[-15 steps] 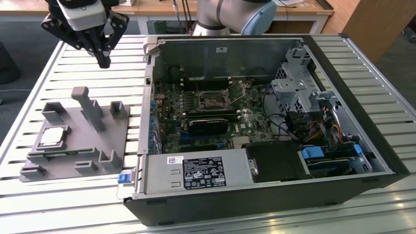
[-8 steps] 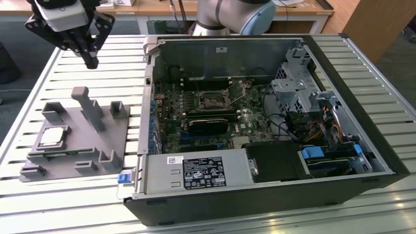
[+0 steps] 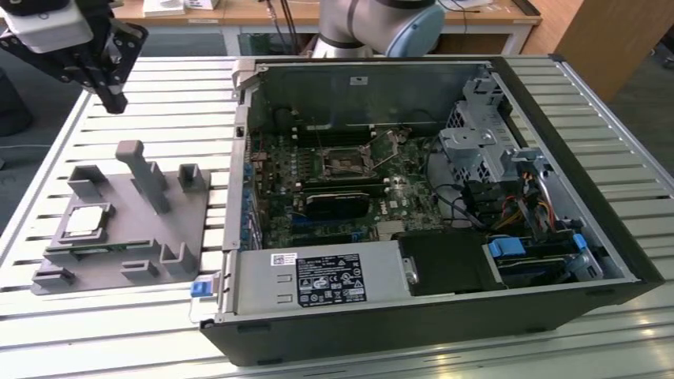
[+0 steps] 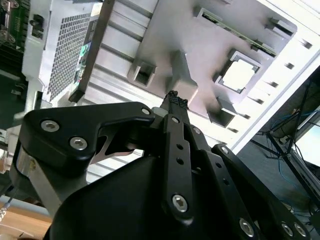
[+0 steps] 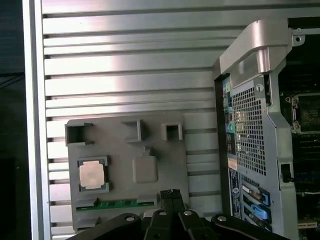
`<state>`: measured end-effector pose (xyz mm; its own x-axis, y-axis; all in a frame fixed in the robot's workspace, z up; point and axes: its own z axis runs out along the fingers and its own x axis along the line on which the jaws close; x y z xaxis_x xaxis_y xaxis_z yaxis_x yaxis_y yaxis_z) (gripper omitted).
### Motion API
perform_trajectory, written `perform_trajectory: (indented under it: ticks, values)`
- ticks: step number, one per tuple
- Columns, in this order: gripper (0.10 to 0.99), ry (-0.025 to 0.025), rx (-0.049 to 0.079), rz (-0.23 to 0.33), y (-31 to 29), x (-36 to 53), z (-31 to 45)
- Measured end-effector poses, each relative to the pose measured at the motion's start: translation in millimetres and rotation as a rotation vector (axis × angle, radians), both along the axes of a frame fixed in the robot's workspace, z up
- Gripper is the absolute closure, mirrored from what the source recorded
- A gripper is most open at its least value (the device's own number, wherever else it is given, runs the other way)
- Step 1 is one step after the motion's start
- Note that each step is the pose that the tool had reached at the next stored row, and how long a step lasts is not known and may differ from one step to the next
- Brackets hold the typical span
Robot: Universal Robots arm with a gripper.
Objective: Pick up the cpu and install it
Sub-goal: 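Reach for the cpu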
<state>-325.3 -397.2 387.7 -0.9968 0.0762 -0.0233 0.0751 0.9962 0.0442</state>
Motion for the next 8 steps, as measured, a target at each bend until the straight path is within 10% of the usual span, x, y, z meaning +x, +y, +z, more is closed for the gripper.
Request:
perform_trajectory:
  ticks: [8]
  values:
    - [0.98, -0.0001, 0.0, 0.0, 0.0, -36.3, -0.5]
